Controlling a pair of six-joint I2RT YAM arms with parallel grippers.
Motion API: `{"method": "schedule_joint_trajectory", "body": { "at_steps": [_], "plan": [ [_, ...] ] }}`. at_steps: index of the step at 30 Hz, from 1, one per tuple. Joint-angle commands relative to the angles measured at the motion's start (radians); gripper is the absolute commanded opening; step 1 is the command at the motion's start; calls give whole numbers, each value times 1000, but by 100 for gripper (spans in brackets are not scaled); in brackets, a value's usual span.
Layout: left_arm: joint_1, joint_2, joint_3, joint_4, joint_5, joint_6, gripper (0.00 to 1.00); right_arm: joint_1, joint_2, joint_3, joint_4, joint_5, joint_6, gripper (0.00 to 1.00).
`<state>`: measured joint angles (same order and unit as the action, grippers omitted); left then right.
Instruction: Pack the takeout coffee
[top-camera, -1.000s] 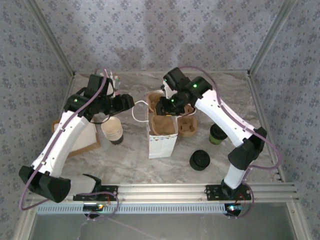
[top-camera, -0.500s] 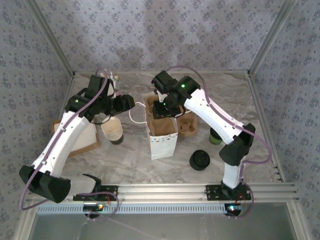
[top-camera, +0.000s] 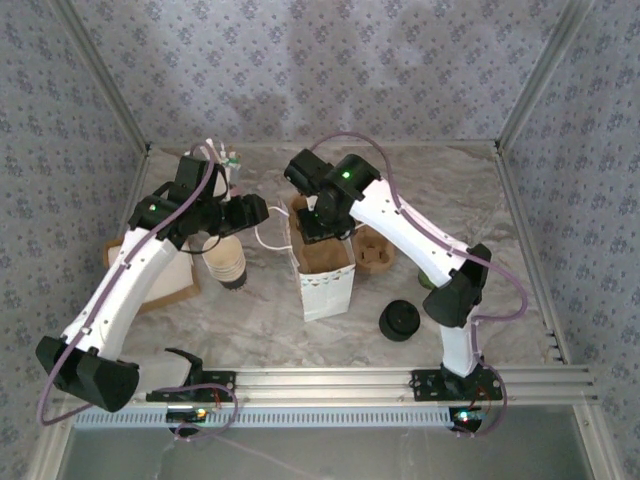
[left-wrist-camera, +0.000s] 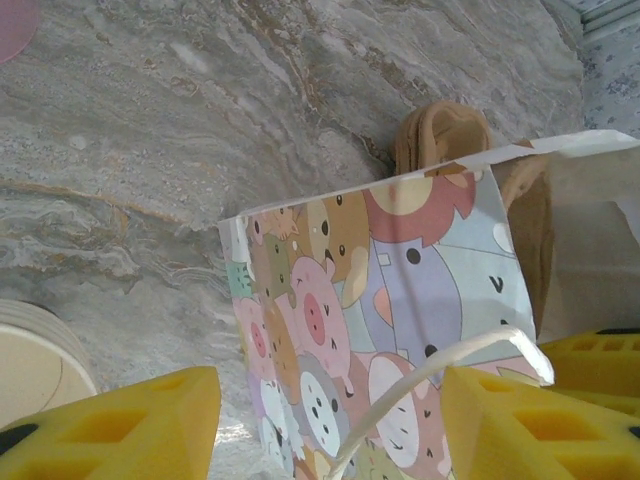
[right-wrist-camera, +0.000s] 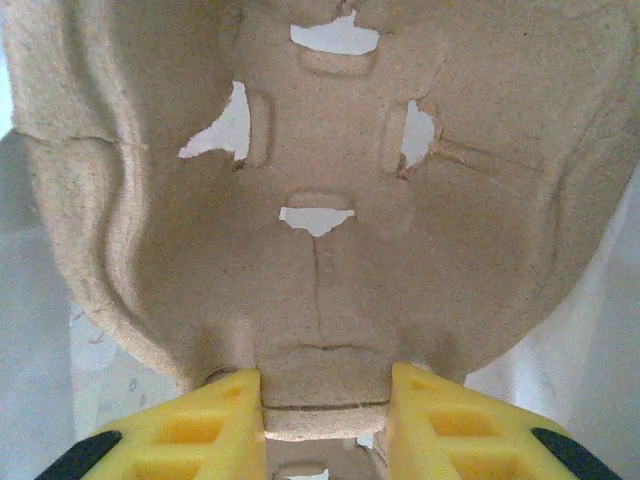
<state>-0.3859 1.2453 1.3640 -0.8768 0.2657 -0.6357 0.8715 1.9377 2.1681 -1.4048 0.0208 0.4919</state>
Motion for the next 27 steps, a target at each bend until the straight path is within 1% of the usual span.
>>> {"method": "schedule_joint_trajectory", "body": {
  "at_steps": [1,5,7,10,14,21,24,27],
  "plan": [
    [7,-25,-14,20,5,19,60,9,-6,32,-83,36,-13,33],
    [6,-17,-19,35,22,18,59,5,-22,27,-79,42,-13,33],
    [5,-14,-28,49,43,15,57,0,-29,24,-71,42,-13,33],
    [2,-30,-61,93,89,1,57,-2,-38,18,-62,42,-12,33],
    [-1,-87,-108,149,125,-30,61,-3,-48,11,-48,31,-13,33],
    [12,-154,-131,142,95,-18,66,-8,-61,-5,-29,21,-21,33],
    [12,-150,-156,190,165,-22,66,-11,-67,-19,-21,16,-23,33],
    [4,-101,-169,192,226,-25,61,-16,-78,-39,-8,12,-23,33]
  ]
}}
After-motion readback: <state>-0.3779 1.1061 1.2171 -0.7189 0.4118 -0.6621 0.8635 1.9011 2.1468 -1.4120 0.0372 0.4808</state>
